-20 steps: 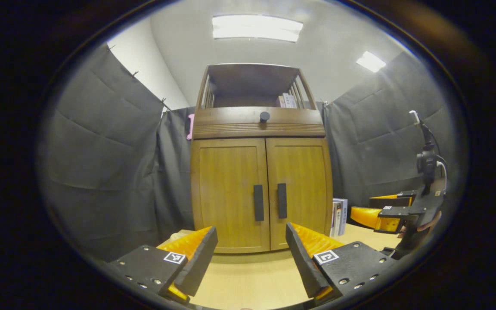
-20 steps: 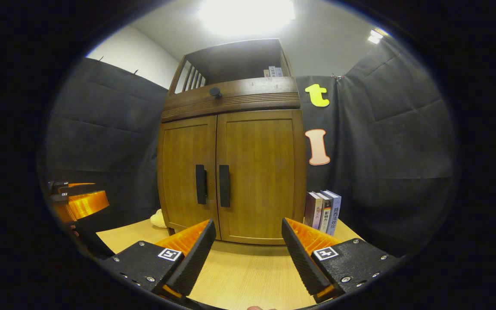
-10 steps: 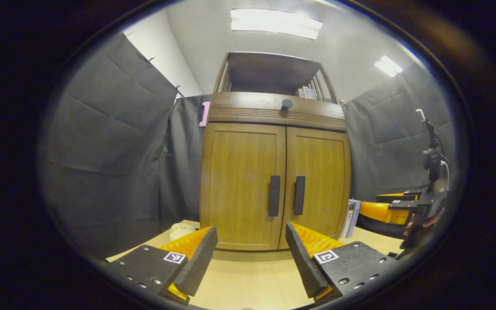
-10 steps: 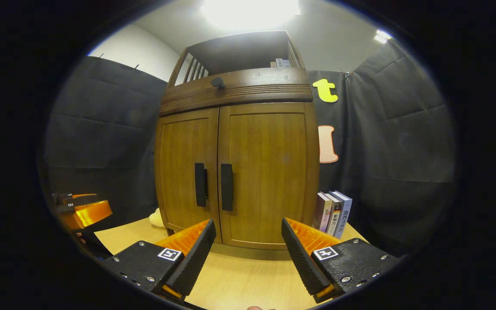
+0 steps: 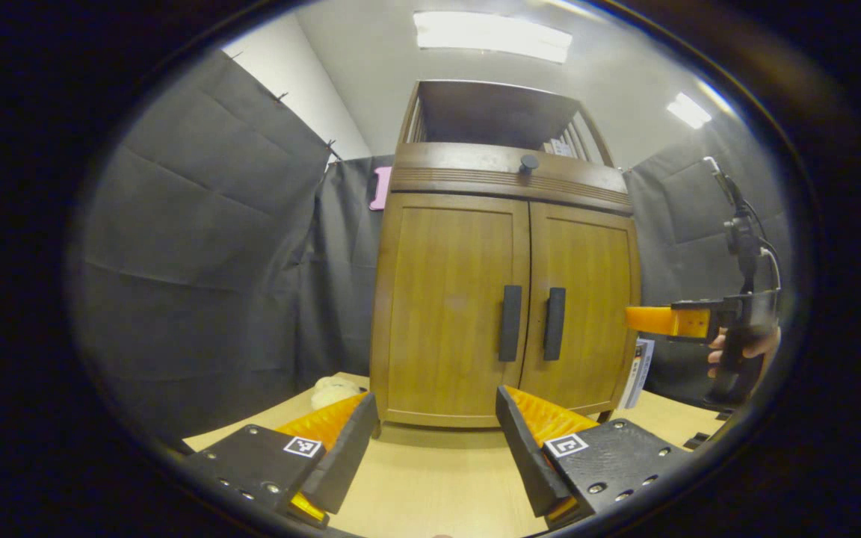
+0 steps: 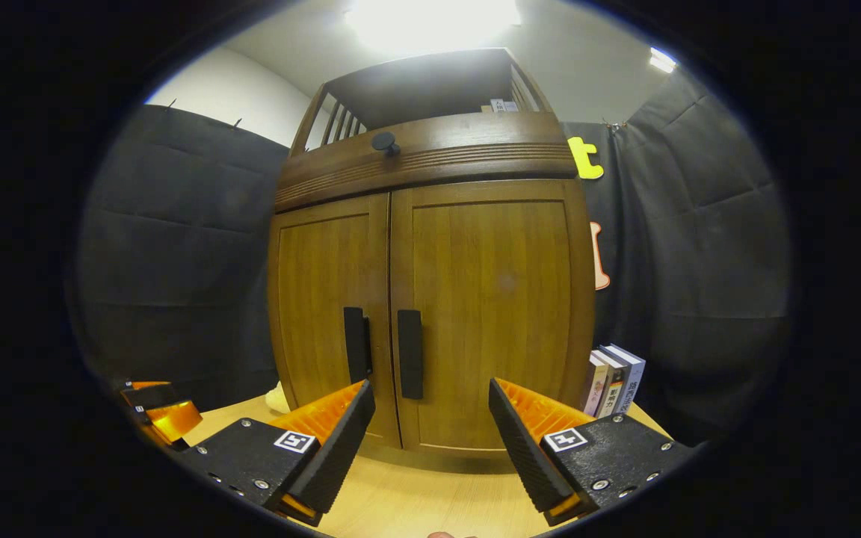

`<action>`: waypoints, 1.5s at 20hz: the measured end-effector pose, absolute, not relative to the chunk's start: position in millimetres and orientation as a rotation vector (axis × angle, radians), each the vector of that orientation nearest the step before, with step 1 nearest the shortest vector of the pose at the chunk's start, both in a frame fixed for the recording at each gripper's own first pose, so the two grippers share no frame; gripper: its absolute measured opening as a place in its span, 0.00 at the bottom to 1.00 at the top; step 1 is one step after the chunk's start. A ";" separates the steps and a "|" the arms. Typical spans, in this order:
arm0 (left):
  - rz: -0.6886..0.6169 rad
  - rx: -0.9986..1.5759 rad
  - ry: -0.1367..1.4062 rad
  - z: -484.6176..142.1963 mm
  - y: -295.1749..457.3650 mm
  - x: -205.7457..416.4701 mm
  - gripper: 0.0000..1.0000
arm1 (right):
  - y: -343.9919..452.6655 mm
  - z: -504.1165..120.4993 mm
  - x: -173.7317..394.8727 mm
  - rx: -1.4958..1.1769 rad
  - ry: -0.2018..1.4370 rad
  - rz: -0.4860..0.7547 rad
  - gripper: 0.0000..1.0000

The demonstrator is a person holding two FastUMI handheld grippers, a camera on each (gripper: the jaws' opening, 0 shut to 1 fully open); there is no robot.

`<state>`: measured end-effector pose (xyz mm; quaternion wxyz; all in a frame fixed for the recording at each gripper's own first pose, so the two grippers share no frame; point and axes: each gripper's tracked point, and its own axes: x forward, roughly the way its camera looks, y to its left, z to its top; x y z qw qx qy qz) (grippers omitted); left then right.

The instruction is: Open the right door of the double-door shoe cabinet with the right hand, and open the left door with the left hand.

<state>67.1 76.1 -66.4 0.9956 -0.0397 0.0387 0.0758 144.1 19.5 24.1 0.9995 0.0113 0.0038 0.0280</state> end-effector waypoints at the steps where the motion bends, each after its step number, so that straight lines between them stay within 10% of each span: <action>1: 0.132 -0.083 0.075 -64.5 75.1 68.0 0.92 | 23.9 26.1 154.8 0.018 0.004 0.062 0.95; 23: 0.203 -0.043 0.054 -66.1 124.2 77.1 0.90 | 47.0 -9.8 295.1 0.042 0.067 0.027 0.95; 27: 0.210 -0.054 0.065 -67.1 127.2 80.1 0.88 | 44.1 -19.3 306.7 0.054 0.094 -0.001 0.84; 30: 0.210 -0.068 0.074 -69.5 128.0 80.0 0.92 | 51.9 -16.4 309.9 0.076 0.091 0.035 0.59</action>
